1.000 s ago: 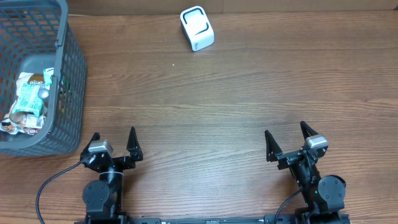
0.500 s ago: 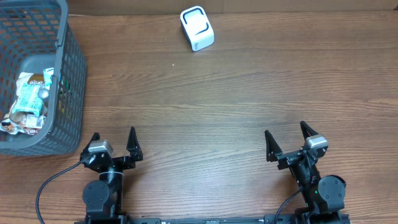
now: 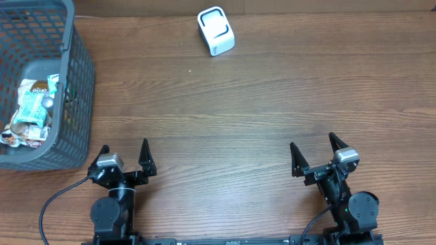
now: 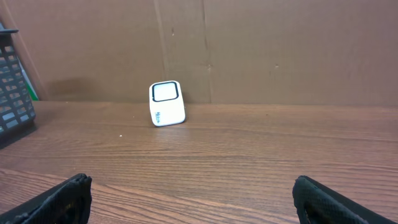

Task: Scan the item barcode

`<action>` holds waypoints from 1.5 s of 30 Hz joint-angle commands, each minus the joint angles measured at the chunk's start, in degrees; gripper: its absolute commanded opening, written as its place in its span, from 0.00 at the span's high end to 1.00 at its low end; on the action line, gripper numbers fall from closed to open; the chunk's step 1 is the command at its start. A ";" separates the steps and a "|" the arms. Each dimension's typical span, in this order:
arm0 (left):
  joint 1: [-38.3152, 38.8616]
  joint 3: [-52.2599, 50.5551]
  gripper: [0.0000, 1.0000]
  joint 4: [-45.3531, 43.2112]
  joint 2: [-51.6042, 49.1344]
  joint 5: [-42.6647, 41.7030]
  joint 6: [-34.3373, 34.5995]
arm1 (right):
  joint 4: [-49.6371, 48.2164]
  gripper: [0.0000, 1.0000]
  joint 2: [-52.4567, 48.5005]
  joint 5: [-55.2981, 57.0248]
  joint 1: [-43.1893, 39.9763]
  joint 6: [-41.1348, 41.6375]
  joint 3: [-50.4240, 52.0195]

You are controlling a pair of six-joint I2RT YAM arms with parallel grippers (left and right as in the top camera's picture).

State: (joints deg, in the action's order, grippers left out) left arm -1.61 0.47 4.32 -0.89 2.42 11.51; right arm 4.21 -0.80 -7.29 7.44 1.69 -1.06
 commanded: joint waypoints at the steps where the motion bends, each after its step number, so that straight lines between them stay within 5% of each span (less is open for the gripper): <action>1: 0.13 -0.20 0.00 -0.22 0.63 0.74 -1.22 | -0.17 0.00 0.63 -0.31 -0.13 -0.07 0.61; 45: 0.13 -0.20 0.00 -0.50 0.63 -0.96 -1.20 | -0.15 0.00 0.63 -0.31 -0.13 -0.07 0.61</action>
State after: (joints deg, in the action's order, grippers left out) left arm -1.61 0.47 3.66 -0.89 2.17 11.51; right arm 4.23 -0.80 -7.31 7.42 1.72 -1.06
